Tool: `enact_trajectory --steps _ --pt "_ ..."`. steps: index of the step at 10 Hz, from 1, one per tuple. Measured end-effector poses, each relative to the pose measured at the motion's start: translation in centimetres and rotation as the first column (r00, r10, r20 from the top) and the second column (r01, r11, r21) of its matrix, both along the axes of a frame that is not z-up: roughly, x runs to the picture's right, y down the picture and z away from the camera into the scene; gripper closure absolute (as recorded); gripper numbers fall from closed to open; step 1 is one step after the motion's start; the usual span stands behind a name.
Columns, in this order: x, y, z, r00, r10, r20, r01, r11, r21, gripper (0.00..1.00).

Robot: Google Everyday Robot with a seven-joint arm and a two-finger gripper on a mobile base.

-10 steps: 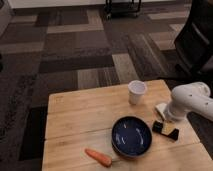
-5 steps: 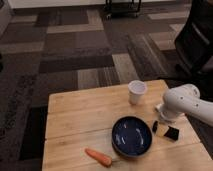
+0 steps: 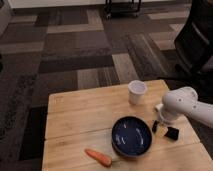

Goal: Place the eraser on the white sponge

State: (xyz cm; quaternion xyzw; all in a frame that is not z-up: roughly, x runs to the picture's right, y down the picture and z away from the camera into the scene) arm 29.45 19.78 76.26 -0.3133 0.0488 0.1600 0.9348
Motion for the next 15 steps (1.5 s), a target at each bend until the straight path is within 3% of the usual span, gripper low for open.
enact_trajectory --steps 3,5,7,8,9,10,11,15 --pt "0.0 0.7 -0.1 1.0 -0.004 -0.002 0.004 0.9998 -0.017 0.87" --pt "0.2 0.8 -0.7 1.0 0.004 -0.018 -0.005 0.9991 -0.042 1.0" --pt "-0.2 -1.3 -1.9 0.999 0.022 -0.046 -0.026 0.9966 -0.078 1.0" --pt "0.5 -3.7 -2.2 0.996 0.034 -0.085 -0.04 0.9964 -0.075 1.0" --pt "0.9 -5.0 -2.1 0.993 0.05 -0.105 -0.057 0.9963 -0.064 1.0" --pt "2.2 -7.8 -1.8 0.983 0.113 -0.144 -0.118 0.9926 -0.027 1.0" --pt "2.9 -9.0 -1.7 0.976 0.147 -0.161 -0.15 0.9887 -0.007 1.0" --pt "3.1 -9.0 -1.6 0.974 0.15 -0.17 -0.153 0.9882 -0.007 1.0"
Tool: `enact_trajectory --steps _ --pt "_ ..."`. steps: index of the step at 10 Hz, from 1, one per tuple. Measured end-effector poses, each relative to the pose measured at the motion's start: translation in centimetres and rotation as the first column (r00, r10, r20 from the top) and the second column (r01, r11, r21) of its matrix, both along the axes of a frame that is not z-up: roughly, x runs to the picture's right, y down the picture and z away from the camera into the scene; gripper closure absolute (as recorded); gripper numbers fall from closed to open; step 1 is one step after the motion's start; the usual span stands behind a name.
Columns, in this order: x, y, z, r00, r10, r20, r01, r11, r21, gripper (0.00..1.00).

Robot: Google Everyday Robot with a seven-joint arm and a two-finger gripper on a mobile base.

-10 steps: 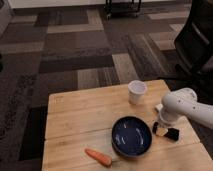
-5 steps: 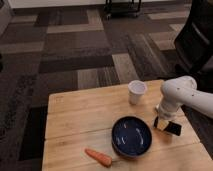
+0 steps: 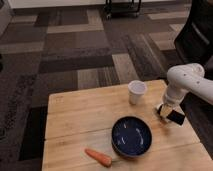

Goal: Place the eraser on the white sponge

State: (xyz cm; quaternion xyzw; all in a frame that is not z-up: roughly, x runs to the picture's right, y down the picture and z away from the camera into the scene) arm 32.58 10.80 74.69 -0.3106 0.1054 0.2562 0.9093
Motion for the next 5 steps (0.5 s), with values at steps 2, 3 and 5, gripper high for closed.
enact_trajectory --steps 2,3,5 --pt "1.0 -0.3 0.9 1.0 0.01 -0.024 -0.01 0.9998 0.017 1.0" --pt "1.7 -1.0 2.1 0.999 0.011 -0.037 -0.009 0.9992 0.039 1.0" --pt "2.1 -1.7 4.3 0.999 0.009 -0.037 -0.006 0.9981 0.062 1.0"
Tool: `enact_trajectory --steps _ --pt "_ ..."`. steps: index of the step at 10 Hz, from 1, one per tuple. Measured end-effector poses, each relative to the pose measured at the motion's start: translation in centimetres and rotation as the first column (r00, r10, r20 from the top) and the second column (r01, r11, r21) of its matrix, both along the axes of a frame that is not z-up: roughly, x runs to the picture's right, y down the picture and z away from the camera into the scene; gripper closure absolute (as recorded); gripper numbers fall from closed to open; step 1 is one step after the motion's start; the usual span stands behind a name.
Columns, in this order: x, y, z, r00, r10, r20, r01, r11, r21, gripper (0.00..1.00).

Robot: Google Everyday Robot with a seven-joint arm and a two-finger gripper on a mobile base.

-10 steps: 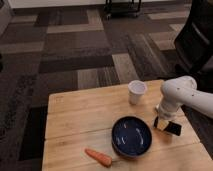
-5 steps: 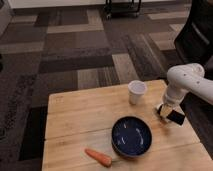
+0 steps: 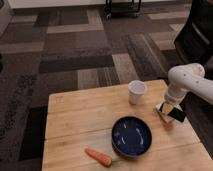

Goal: Place the eraser on the white sponge

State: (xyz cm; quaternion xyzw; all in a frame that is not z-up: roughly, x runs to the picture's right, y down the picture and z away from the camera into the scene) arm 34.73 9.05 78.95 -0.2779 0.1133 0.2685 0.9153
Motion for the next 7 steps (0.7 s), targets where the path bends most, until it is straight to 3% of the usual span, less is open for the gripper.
enact_trajectory --steps 4,5,7 --pt "-0.8 -0.7 2.2 0.999 -0.014 0.035 0.014 0.9997 0.019 1.0" --pt "-0.8 -0.6 2.2 0.999 -0.015 0.034 0.014 0.9998 0.017 0.96" --pt "-0.8 -0.6 2.2 0.999 -0.015 0.034 0.014 0.9998 0.017 0.75"
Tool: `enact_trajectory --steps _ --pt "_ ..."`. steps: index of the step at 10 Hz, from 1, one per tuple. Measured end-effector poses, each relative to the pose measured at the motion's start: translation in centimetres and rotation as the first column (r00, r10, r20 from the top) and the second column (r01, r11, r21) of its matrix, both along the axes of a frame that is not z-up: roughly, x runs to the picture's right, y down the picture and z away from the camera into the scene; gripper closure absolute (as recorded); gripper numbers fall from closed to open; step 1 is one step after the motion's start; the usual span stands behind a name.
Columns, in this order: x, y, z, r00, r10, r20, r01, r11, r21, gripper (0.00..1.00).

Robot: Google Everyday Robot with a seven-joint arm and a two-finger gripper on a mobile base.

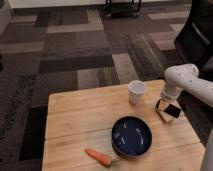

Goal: Place the eraser on the white sponge

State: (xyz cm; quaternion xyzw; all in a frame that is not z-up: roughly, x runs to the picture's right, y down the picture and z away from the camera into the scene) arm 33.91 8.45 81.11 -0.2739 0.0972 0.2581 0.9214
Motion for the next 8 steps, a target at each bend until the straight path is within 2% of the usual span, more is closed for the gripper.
enact_trajectory --steps 1,2,3,4,8 --pt "0.0 -0.01 0.0 1.0 0.0 0.0 0.0 1.0 0.0 0.59" --pt "0.01 0.0 0.0 1.0 0.0 0.0 0.0 1.0 0.0 0.47" --pt "0.01 -0.01 -0.01 1.0 0.0 0.0 0.0 1.0 0.0 0.29" --pt "0.01 0.0 -0.01 1.0 0.0 0.0 0.0 1.0 0.0 0.21" --pt "0.03 -0.01 -0.02 1.0 0.001 0.0 -0.001 1.0 0.0 0.2"
